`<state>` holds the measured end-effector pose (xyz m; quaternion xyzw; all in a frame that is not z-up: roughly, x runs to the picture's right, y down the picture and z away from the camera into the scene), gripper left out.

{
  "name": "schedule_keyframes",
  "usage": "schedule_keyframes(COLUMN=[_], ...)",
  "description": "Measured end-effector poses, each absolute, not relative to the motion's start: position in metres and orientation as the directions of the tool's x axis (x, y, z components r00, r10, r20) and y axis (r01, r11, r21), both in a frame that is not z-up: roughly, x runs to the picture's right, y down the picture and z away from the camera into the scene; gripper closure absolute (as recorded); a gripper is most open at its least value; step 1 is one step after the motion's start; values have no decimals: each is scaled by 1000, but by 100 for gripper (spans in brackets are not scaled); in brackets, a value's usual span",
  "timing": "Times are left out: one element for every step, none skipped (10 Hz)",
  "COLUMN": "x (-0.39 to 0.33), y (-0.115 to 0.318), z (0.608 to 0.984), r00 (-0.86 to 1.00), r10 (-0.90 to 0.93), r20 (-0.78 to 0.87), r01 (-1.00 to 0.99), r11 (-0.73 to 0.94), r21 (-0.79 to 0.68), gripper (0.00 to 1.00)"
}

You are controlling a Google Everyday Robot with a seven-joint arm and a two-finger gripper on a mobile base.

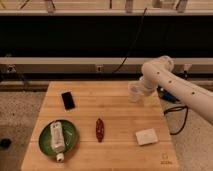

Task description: Pick up the ceramic cup

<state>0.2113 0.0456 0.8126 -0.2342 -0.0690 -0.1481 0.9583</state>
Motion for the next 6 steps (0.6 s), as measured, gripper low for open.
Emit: schedule_keyframes(x=[210,209,209,208,208,209], y=[47,52,56,58,59,60], z=[816,823,828,831,833,836], r00=[945,944,943,942,941,941], r10=[-255,-253,-254,-256,-256,-258], r20=[206,213,214,217,220,219], r01=[321,323,325,328,329,330], r11=[845,842,841,840,838,837], r21=[-429,-431,-432,-433,-435,-437], gripper=[20,20,20,20,20,20])
